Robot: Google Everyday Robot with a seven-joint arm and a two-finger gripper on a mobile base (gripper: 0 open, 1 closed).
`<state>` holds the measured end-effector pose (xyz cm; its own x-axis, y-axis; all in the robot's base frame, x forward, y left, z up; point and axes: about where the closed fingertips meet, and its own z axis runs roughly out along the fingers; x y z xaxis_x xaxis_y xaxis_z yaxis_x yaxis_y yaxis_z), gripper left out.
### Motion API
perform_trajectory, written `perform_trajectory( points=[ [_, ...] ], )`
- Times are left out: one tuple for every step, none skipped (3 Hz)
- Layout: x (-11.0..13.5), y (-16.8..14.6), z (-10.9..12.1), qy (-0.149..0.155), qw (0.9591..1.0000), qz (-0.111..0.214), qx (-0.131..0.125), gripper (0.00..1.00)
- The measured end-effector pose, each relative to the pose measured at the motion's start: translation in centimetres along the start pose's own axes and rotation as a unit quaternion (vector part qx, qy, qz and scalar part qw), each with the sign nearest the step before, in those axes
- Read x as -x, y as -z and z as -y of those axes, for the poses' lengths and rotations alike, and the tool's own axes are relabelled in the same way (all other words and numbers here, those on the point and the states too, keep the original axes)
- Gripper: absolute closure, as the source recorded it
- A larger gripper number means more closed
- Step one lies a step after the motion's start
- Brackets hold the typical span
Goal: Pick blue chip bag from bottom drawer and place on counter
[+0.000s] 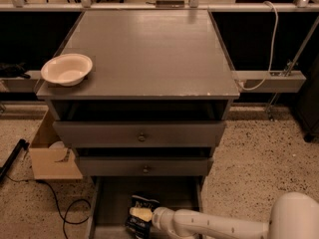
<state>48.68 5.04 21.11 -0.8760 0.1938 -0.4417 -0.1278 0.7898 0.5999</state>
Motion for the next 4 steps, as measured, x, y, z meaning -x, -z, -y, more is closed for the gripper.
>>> perform_trajectory(
  points=[
    [0.8, -0.2, -0.7, 0.021, 0.9997, 0.006, -0.015, 0.0],
    [1.6, -1.7, -2.8, 0.052, 0.9977, 0.005, -0.042, 0.0],
    [-0.9, -3.5, -3.4, 0.066, 0.996, -0.004, -0.06, 0.0],
    [-0.9, -3.5, -3.4, 0.066, 0.996, -0.004, -0.06, 0.0]
  ],
)
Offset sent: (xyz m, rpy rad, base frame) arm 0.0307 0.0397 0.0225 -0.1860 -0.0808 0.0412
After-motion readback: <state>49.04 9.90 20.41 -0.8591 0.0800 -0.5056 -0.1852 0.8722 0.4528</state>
